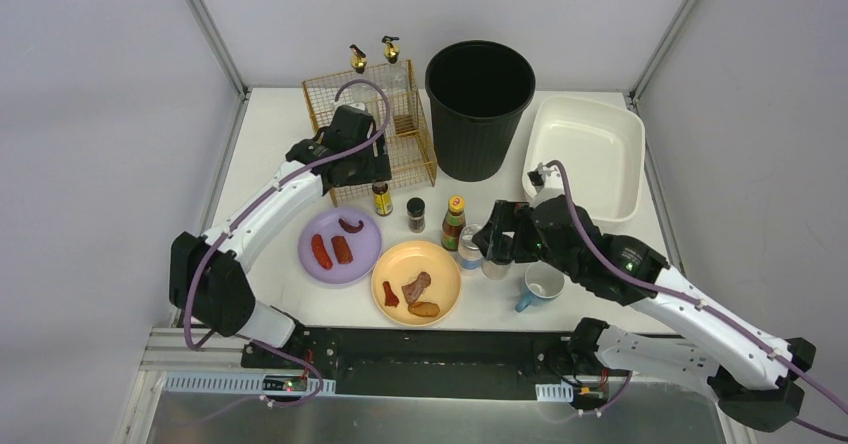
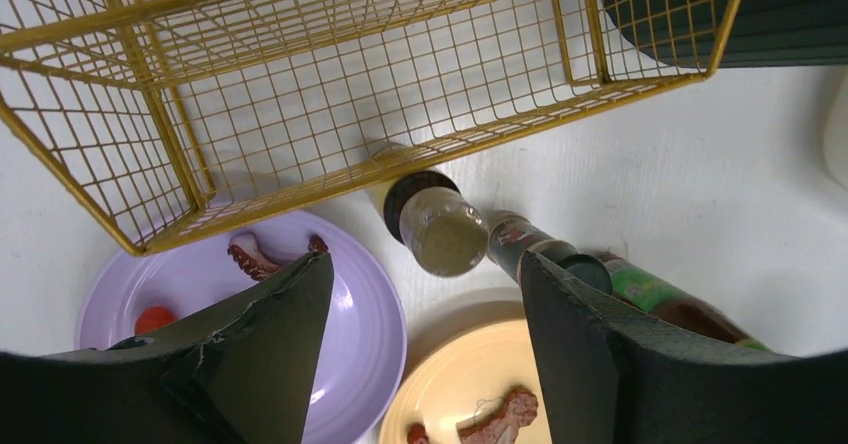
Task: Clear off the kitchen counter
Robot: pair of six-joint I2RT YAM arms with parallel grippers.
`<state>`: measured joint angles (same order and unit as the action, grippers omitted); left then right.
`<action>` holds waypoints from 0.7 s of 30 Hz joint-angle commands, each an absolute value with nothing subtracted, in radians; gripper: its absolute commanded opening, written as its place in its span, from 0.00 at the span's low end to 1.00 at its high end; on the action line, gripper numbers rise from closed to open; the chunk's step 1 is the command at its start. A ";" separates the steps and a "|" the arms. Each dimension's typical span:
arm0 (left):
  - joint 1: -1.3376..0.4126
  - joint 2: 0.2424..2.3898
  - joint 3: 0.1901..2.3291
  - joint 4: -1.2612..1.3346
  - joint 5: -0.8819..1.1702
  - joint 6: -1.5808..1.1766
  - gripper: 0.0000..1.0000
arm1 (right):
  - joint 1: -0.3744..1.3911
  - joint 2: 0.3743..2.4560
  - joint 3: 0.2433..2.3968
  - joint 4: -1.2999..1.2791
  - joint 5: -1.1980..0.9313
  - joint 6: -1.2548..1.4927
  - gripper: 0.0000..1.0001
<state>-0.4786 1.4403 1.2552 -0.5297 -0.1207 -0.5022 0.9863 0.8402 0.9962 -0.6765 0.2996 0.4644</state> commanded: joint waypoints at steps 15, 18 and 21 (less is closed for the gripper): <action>-0.507 1.584 1.385 -0.596 -0.166 -0.467 0.48 | 0.990 0.771 0.941 -0.629 0.303 0.479 0.99; -0.511 1.591 1.394 -0.608 -0.168 -0.462 0.36 | 0.991 0.766 0.937 -0.630 0.303 0.482 0.99; -0.515 1.596 1.401 -0.617 -0.161 -0.456 0.27 | 0.991 0.760 0.933 -0.631 0.304 0.485 0.99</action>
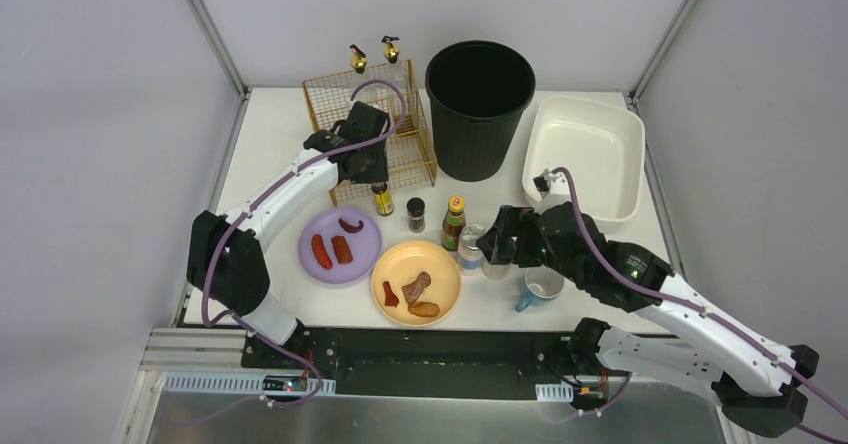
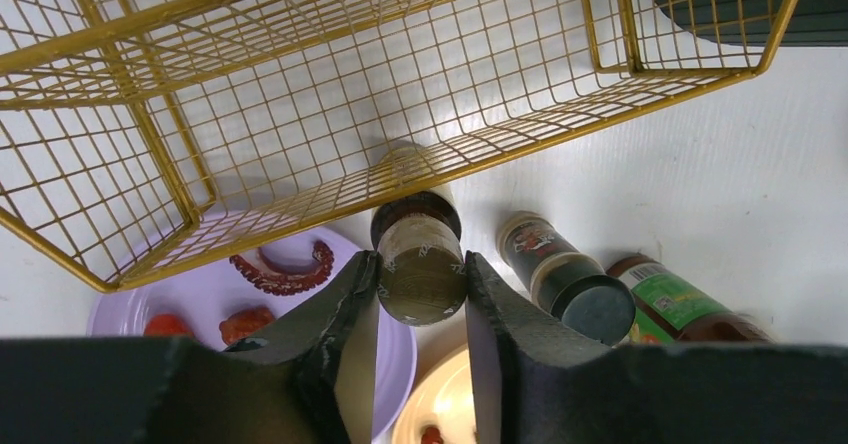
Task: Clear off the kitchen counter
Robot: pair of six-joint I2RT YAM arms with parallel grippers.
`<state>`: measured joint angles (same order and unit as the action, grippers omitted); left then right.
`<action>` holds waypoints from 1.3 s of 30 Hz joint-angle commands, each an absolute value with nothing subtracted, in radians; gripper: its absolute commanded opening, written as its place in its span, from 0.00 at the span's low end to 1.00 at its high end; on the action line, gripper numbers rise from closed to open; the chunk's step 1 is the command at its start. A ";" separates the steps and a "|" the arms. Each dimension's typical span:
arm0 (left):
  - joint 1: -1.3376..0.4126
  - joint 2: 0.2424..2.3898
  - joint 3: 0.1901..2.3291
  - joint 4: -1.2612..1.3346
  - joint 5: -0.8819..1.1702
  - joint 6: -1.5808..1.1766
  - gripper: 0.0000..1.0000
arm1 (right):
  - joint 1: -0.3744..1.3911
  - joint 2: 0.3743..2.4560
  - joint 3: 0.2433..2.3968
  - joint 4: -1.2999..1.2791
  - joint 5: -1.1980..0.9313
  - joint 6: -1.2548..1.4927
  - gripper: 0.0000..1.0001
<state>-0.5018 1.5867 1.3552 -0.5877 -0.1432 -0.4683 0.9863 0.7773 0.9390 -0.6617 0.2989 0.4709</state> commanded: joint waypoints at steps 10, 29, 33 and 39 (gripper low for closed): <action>-0.518 1.548 1.453 -0.672 -0.134 -0.435 0.00 | 0.991 0.743 0.934 -0.645 0.307 0.499 0.99; -0.519 1.467 1.737 -0.835 -0.098 -0.391 0.00 | 0.991 0.753 0.965 -0.660 0.299 0.507 0.99; -0.515 1.504 1.811 -0.865 -0.156 -0.361 0.00 | 0.991 0.755 0.969 -0.664 0.296 0.506 0.99; -0.466 1.557 1.878 -0.890 -0.165 -0.342 0.00 | 0.991 0.752 0.966 -0.667 0.301 0.503 0.99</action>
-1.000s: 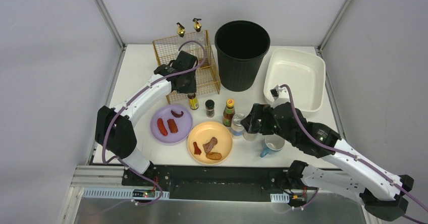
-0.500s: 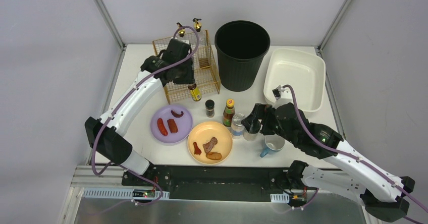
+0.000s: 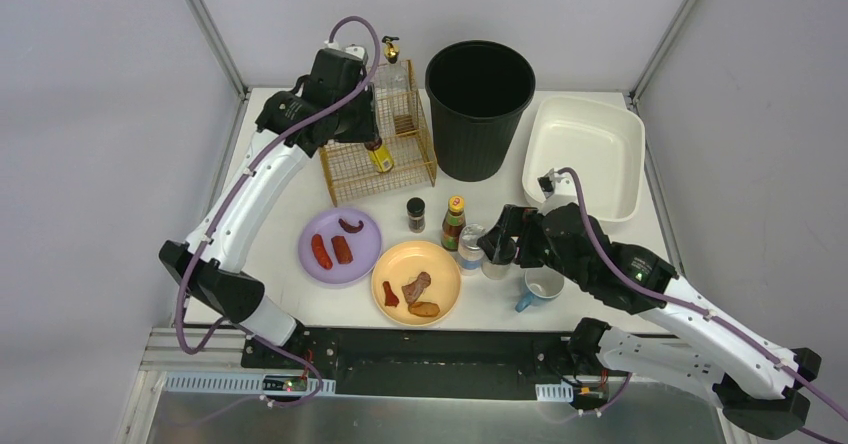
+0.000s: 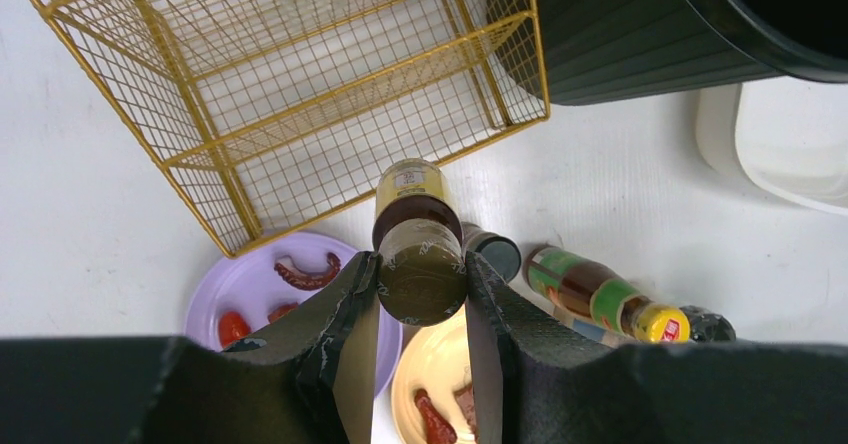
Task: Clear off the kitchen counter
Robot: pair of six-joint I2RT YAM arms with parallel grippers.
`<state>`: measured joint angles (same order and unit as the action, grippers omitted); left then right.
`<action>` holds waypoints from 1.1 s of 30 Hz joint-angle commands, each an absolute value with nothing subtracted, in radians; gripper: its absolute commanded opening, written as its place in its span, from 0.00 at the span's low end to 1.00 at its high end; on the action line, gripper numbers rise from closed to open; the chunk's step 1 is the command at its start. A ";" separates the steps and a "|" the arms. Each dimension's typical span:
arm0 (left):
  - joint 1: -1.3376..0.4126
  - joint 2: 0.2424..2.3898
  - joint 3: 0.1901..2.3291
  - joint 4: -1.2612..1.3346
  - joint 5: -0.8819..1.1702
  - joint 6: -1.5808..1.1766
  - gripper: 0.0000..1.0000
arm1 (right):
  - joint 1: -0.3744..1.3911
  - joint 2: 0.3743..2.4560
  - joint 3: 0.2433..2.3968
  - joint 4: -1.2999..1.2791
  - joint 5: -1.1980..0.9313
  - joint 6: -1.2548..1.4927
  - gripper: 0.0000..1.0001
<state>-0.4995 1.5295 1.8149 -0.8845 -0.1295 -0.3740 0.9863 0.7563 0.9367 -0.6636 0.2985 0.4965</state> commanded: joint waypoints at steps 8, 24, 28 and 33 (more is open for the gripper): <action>-0.376 1.602 1.866 -0.890 -0.139 -0.344 0.00 | 0.991 0.752 0.959 -0.664 0.295 0.503 0.99; -0.337 1.607 1.719 -0.890 -0.194 -0.353 0.00 | 0.991 0.746 0.928 -0.631 0.280 0.512 0.99; -0.336 1.613 1.703 -0.890 -0.206 -0.353 0.00 | 0.991 0.733 0.919 -0.632 0.279 0.518 0.99; -0.336 1.622 1.676 -0.890 -0.225 -0.357 0.00 | 0.992 0.720 0.909 -0.631 0.279 0.528 0.99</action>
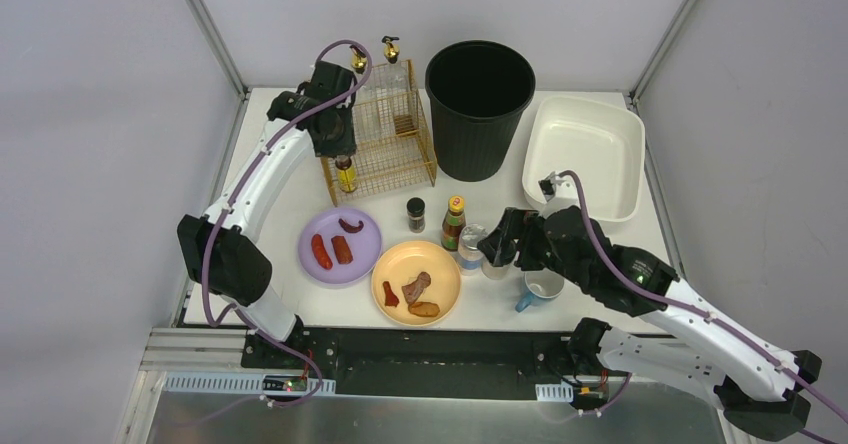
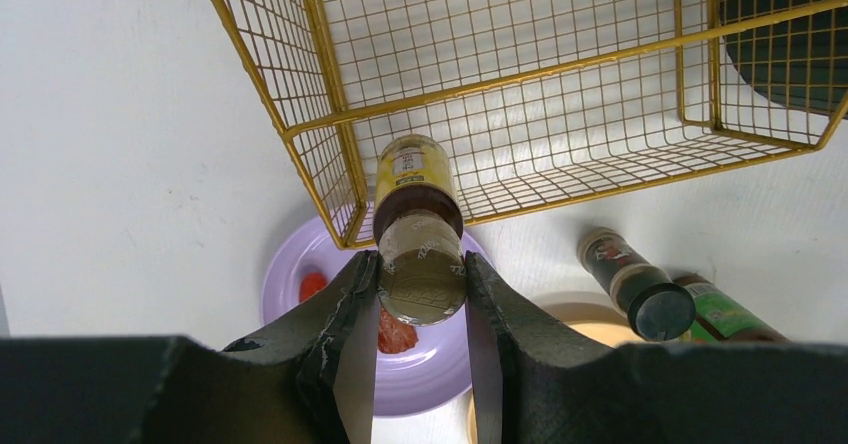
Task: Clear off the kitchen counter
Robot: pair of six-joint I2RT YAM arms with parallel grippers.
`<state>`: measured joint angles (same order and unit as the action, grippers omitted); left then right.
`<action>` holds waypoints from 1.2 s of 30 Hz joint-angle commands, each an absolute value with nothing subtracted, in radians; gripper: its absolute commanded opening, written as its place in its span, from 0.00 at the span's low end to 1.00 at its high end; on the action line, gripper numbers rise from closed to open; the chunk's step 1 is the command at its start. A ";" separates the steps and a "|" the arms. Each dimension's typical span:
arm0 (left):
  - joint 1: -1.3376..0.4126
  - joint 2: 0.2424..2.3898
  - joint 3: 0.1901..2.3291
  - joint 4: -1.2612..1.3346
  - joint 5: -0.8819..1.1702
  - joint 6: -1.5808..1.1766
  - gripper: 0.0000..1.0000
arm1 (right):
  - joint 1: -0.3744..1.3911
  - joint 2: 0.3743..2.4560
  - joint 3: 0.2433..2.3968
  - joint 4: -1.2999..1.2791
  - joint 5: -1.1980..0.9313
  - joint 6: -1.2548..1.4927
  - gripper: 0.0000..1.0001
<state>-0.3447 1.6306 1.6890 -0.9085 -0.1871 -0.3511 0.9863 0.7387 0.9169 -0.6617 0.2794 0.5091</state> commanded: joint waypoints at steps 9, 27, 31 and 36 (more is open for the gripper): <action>-0.334 1.634 1.613 -0.890 -0.241 -0.384 0.03 | 0.991 0.727 0.905 -0.631 0.280 0.534 0.99; -0.334 1.582 1.600 -0.890 -0.219 -0.393 0.69 | 0.991 0.811 0.994 -0.657 0.308 0.500 0.99; -0.335 1.536 1.601 -0.890 -0.190 -0.398 0.71 | 0.991 0.859 1.046 -0.670 0.321 0.477 0.99; -0.335 1.476 1.599 -0.891 -0.123 -0.405 0.72 | 0.991 0.929 1.103 -0.678 0.333 0.450 0.99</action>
<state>-0.3386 1.5646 1.5978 -0.8795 -0.1841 -0.3859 0.9863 0.8867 1.0309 -0.6704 0.3019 0.4870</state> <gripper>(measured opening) 0.721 0.990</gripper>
